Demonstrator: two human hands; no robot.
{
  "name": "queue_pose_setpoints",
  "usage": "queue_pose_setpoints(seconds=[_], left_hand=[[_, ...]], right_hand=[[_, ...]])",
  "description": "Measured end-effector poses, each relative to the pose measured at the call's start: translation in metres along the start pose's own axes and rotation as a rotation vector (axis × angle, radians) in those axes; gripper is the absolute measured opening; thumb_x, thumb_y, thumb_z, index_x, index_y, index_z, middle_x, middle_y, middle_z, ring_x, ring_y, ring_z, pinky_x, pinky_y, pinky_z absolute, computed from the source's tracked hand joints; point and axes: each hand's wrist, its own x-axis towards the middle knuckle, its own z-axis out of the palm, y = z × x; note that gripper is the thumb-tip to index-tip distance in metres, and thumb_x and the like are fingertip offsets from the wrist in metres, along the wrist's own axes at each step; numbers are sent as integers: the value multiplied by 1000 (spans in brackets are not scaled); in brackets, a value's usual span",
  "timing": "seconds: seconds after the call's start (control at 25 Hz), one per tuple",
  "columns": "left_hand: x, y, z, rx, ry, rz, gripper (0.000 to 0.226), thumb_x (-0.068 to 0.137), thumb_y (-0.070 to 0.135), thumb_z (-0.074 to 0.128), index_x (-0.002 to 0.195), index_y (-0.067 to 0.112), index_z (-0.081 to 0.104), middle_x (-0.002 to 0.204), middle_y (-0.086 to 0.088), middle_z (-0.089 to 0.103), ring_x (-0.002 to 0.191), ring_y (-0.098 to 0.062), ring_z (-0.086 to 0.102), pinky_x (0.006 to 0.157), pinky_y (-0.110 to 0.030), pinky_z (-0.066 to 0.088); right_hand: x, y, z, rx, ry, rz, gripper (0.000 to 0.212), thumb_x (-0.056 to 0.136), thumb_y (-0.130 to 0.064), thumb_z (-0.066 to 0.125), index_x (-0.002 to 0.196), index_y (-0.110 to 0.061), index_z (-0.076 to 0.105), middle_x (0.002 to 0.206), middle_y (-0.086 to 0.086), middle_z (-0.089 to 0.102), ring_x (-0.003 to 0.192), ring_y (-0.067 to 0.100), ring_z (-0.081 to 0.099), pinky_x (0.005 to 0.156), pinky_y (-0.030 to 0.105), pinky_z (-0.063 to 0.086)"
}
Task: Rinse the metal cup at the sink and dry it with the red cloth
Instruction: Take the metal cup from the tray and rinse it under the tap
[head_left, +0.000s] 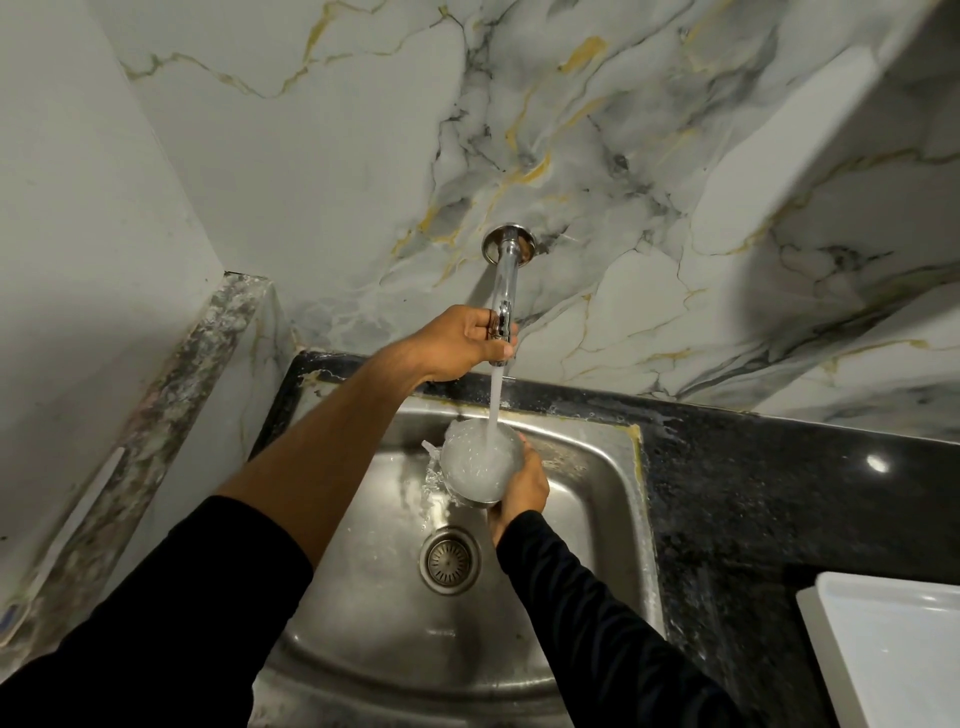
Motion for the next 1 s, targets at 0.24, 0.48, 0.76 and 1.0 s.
queue_pose_setpoints(seconds=[0.24,0.48,0.76,1.0], left_hand=[[-3,2,-1,-10,4,-2,27,94,2,74,120,10,71,123,-12,78,116,-21,74,84,-18,60],[-3,0,-2,38,17,-1,33,94,11,77,126,13,71,110,4,80,92,-1,78,80,-12,58],[-5,1,-2,71,23,-13,36,92,14,79,127,12,71,107,8,80,91,0,78,88,-17,54],[-12,5,2,159,100,-13,18,84,31,87,99,27,79,89,8,85,87,-6,80,106,-41,56]], right_hand=[[10,-2,-26,-172,83,-223,33,107,-31,52,124,-22,79,126,3,76,117,29,71,101,57,61],[2,-13,-54,-765,3,-723,29,107,-24,60,129,-22,77,122,-13,74,115,2,67,110,30,53],[4,-42,-61,-1406,-126,-1593,34,96,-37,61,114,-21,85,113,8,83,86,25,81,58,34,66],[0,-60,-64,-1517,-246,-1955,36,106,-41,54,115,-24,85,117,8,82,79,26,80,51,36,65]])
